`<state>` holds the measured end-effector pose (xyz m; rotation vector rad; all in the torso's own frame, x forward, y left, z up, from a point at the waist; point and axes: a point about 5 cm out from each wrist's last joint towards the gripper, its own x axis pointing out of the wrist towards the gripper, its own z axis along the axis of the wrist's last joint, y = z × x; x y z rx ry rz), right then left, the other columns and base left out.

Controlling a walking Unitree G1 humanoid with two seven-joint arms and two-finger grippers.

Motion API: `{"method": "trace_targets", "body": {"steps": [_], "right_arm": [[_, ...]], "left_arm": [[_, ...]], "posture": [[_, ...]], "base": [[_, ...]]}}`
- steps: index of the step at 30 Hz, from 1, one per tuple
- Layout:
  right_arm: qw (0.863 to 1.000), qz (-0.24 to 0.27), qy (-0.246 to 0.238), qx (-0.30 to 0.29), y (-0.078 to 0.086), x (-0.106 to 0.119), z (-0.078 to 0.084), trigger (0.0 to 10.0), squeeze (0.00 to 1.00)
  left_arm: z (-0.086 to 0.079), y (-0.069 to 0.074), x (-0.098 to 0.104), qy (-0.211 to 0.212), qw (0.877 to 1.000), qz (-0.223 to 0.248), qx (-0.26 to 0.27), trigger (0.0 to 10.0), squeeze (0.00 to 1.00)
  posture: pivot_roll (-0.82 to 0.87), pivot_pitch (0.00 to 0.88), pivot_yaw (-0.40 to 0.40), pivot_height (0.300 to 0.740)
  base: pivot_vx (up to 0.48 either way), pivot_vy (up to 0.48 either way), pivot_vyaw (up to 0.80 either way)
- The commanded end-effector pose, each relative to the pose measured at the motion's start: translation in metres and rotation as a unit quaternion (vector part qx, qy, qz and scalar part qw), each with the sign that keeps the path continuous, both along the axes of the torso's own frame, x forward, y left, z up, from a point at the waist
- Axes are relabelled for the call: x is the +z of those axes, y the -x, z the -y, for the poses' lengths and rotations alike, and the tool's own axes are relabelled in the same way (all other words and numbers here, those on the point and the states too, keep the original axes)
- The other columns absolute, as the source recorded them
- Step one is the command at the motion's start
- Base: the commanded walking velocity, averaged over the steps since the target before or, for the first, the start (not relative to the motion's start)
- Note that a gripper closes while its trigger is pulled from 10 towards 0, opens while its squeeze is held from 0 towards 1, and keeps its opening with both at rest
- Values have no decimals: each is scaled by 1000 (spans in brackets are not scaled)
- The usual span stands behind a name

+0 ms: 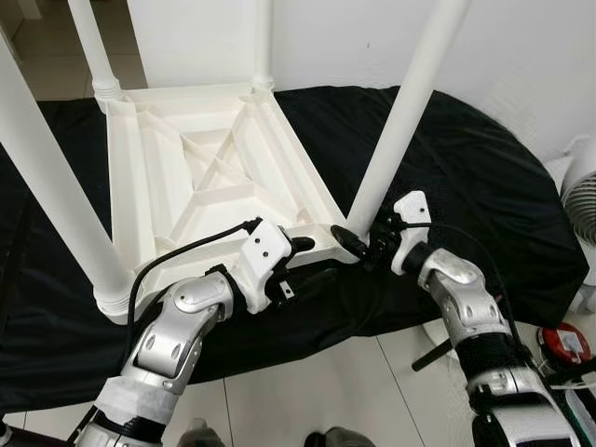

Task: Building children table

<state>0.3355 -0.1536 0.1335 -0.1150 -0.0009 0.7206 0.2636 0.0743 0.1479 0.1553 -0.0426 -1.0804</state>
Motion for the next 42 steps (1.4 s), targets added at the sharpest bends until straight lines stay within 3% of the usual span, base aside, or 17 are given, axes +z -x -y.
{"method": "trace_targets", "body": {"steps": [1,3,4,5,17,18,22,32,34,41,42], "right_arm": [[1000,-4,11,7,0,-3,-2,10000,0],[1000,-6,13,17,-4,-4,-6,10000,0],[999,-9,16,30,-8,-5,-12,4235,0],[999,-11,20,41,-9,-6,-15,0,0],[997,-21,26,63,-10,-13,-14,0,0],[998,-22,24,58,-9,-14,-13,10000,0],[998,-22,21,54,-10,-15,-12,10000,0],[997,-19,-9,-74,-12,-13,-15,10000,0],[991,-21,-26,-133,-10,-12,-22,10000,0],[977,-14,-30,-212,-7,-9,-33,10000,0],[963,-18,-23,-268,-5,-11,-38,10000,0]], "left_arm": [[1,-1,0,0,1000,2,3,10000,0],[1,-1,1,-1,1000,2,4,10000,0],[0,-1,1,0,1000,3,5,10000,0],[0,-1,1,0,1000,3,7,10000,0],[0,2,0,3,1000,1,13,10000,0],[0,2,0,3,1000,1,12,10000,0],[1,2,0,3,1000,1,11,10000,0],[2,3,-1,6,1000,-3,7,10000,0],[3,4,-2,7,1000,-5,6,10000,0],[4,3,-2,8,1000,-7,4,10000,0],[5,4,-3,8,1000,-7,4,10000,0]], "posture": [[57,0,-53,740],[65,0,-52,740],[71,0,-54,740],[79,0,-60,740],[77,0,-68,740],[75,0,-67,740],[75,0,-67,740],[65,0,-74,740],[59,0,-75,740],[56,0,-76,740],[58,0,-82,740]], "base": [[0,0,0],[0,0,0],[0,0,0],[0,0,0],[0,0,0],[0,0,0],[0,0,0],[0,0,0],[0,0,0],[0,0,0],[0,0,0]]}}
